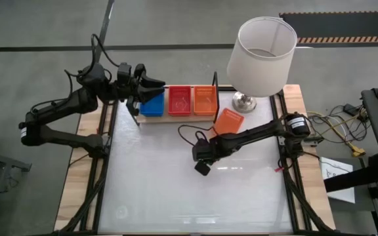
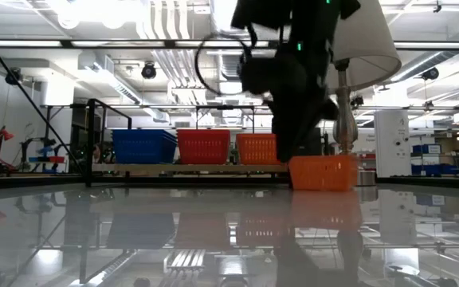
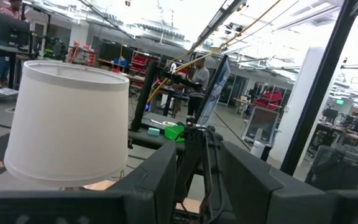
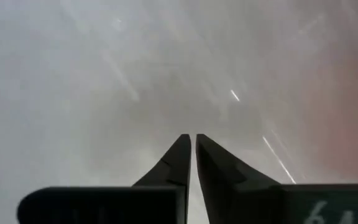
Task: Stack baskets on shelf by color
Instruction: Stack the orange basket on top of the stack orange bins on the shelf
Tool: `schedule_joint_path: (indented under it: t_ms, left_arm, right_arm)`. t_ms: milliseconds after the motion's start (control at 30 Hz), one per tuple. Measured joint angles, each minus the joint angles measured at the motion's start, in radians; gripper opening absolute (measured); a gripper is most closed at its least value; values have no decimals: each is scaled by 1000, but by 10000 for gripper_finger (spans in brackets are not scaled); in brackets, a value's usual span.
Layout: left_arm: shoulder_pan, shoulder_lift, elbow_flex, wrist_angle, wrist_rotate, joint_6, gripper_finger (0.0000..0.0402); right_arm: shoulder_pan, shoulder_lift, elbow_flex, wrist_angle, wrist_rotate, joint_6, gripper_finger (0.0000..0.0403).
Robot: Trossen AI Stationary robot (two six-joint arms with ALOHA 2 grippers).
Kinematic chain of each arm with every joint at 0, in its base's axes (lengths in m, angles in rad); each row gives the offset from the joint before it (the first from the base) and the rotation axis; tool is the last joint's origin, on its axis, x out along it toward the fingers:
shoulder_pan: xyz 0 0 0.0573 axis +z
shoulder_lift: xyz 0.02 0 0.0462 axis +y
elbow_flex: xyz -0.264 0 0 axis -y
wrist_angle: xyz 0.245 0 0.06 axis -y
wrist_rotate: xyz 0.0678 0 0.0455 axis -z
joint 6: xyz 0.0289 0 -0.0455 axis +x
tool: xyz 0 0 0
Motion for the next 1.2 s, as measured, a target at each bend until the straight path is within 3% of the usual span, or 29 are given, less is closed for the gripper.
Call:
schedule_joint_path:
  t_ms: [200, 433, 667, 800, 1000, 1200]
  left_arm:
    - [0, -20, 0, -1, 1, 0, 109]
    - [0, -36, 0, -6, 1, 2, 109]
    - [0, -44, 0, -10, 2, 20, 109]
    - [0, -49, 0, -13, 3, 24, 109]
    - [0, -50, 0, -13, 3, 29, 109]
    - [0, -50, -9, -14, 3, 30, 109]
  right_arm:
    - [-5, -60, 95, -93, 18, -80, 52]
    - [-80, -94, 145, -359, 78, -119, 127]
    - [-224, -91, 98, -397, -92, -178, 212]
    - [-275, -91, 89, -397, -101, -214, 249]
    - [-304, -91, 40, -344, -68, -282, 260]
    - [-306, -73, -120, -128, -28, -298, 218]
